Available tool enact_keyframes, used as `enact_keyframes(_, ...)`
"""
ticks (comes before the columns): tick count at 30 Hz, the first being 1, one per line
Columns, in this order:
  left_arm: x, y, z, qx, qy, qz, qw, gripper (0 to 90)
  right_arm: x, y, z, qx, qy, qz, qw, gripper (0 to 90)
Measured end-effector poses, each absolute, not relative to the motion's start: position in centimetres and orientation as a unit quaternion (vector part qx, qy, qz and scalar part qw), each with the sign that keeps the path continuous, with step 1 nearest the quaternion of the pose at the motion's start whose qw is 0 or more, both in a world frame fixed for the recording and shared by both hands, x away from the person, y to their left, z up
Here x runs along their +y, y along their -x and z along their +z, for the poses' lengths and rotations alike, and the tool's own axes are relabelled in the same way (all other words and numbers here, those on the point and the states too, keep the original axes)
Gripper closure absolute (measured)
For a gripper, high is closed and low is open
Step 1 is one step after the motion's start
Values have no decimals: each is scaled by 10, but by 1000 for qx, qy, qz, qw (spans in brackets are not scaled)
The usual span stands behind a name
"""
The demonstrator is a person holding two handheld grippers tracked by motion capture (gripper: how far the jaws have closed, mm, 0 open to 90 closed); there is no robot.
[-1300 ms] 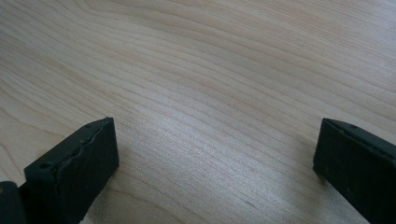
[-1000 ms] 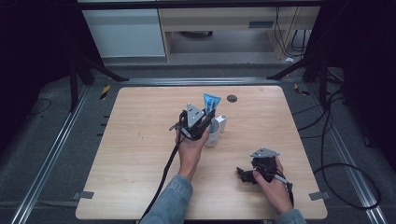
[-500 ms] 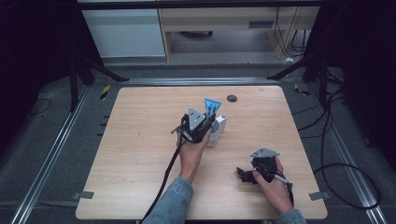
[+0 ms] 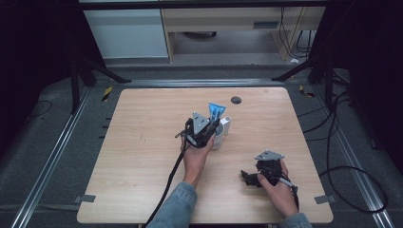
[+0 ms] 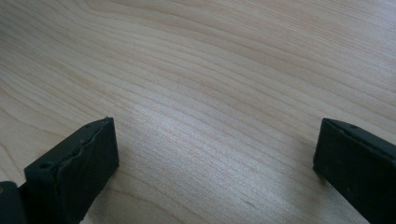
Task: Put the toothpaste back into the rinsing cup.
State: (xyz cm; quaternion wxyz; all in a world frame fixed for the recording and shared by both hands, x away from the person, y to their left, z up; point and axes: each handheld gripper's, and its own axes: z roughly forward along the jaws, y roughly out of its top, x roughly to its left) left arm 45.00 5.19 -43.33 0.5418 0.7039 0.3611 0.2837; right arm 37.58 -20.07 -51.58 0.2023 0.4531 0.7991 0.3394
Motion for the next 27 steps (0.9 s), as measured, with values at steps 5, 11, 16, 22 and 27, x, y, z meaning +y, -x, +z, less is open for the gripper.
enact_keyframes(5, 53, -451, -435, 364, -705, 283, 539, 731, -201, -376, -516, 799, -454, 339, 202, 3)
enact_keyframes(11, 56, -451, -436, 368, -705, 287, 534, 730, -201, -376, -516, 799, -453, 340, 203, 3)
enact_keyframes(16, 59, -451, -434, 370, -704, 287, 535, 730, -201, -376, -516, 799, -453, 339, 203, 3)
enact_keyframes(22, 59, -451, -432, 371, -704, 289, 532, 730, -201, -376, -516, 799, -454, 339, 202, 3)
enact_keyframes(27, 55, -449, -429, 359, -714, 297, 522, 730, -201, -376, -516, 799, -453, 340, 202, 3)
